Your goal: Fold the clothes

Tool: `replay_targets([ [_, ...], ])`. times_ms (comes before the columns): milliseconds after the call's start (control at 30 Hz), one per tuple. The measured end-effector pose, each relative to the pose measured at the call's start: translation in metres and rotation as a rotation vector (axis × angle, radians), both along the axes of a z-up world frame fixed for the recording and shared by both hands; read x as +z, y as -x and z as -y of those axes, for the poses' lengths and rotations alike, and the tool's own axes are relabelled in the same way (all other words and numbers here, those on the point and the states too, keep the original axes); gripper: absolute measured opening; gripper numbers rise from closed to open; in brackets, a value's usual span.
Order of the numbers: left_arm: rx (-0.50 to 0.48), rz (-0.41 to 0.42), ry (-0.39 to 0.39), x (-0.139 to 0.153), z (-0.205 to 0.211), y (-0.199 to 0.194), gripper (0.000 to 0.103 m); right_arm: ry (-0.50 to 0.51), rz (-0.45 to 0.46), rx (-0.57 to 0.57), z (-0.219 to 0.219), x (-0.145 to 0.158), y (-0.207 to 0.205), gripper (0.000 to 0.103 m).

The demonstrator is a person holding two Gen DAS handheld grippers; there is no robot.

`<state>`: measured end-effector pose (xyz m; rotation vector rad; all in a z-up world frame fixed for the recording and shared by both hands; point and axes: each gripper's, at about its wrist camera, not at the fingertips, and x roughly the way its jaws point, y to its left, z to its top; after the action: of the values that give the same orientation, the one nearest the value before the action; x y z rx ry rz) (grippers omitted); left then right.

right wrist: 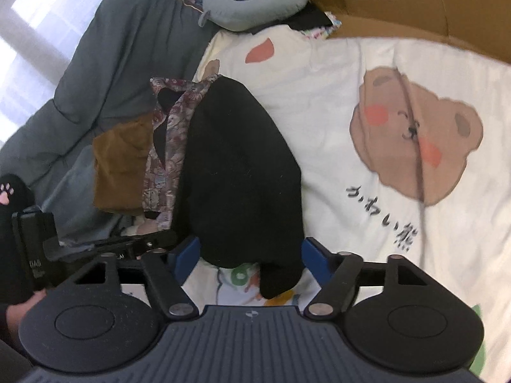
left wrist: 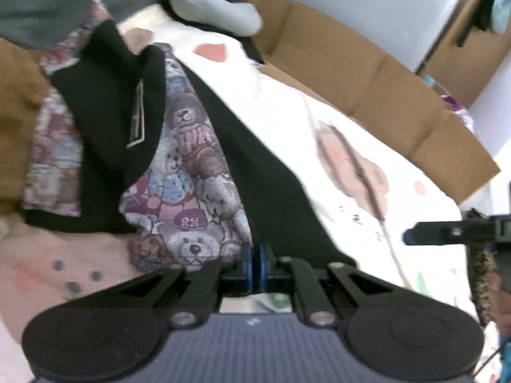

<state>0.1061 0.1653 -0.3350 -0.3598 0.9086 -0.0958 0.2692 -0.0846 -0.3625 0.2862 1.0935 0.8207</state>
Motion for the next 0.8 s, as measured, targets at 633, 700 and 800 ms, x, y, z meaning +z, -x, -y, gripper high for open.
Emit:
replay_targets([
  [633, -0.152, 0.025, 0.156, -0.004, 0.043, -0.017, 0.004, -0.119, -0.209, -0.033, -0.039, -0.029, -0.002, 0.047],
  [700, -0.156, 0.021, 0.164, -0.007, 0.043, -0.016, 0.004, -0.113, -0.215, -0.04, -0.041, -0.033, -0.002, 0.042],
  [800, -0.152, 0.006, 0.178, -0.013, 0.041, -0.018, 0.004, -0.089, -0.214, -0.051, -0.044, -0.038, -0.002, 0.036],
])
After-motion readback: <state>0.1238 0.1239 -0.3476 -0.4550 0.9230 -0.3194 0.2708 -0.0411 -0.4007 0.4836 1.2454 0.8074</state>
